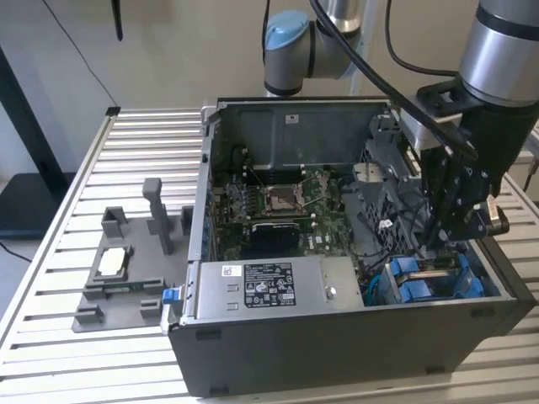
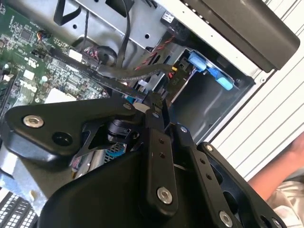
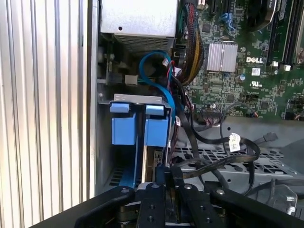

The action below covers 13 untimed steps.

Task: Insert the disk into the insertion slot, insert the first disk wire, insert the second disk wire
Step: 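Insert the second disk wire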

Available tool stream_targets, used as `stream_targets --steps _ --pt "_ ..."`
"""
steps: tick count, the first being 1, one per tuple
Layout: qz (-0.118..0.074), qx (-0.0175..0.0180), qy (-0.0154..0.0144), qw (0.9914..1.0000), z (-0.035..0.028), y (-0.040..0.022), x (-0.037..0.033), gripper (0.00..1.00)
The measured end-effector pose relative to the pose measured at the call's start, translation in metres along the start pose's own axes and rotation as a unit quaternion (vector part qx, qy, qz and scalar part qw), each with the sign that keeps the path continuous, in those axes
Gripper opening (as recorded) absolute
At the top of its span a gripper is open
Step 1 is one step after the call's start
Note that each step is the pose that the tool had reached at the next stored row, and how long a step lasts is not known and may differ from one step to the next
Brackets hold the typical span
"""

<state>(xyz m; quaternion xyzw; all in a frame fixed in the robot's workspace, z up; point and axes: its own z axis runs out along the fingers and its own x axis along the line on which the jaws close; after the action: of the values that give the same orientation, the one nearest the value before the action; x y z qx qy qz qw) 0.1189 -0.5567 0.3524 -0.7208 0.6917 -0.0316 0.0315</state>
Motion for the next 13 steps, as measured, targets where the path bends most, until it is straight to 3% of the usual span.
stream_targets --steps 7,13 --pt "0.002 -0.0064 -0.0029 0.99997 0.0063 -0.0021 0.0024 0.18" --pt "0.006 -0.0068 -0.007 0.99993 0.0106 -0.0032 0.0046 0.18"
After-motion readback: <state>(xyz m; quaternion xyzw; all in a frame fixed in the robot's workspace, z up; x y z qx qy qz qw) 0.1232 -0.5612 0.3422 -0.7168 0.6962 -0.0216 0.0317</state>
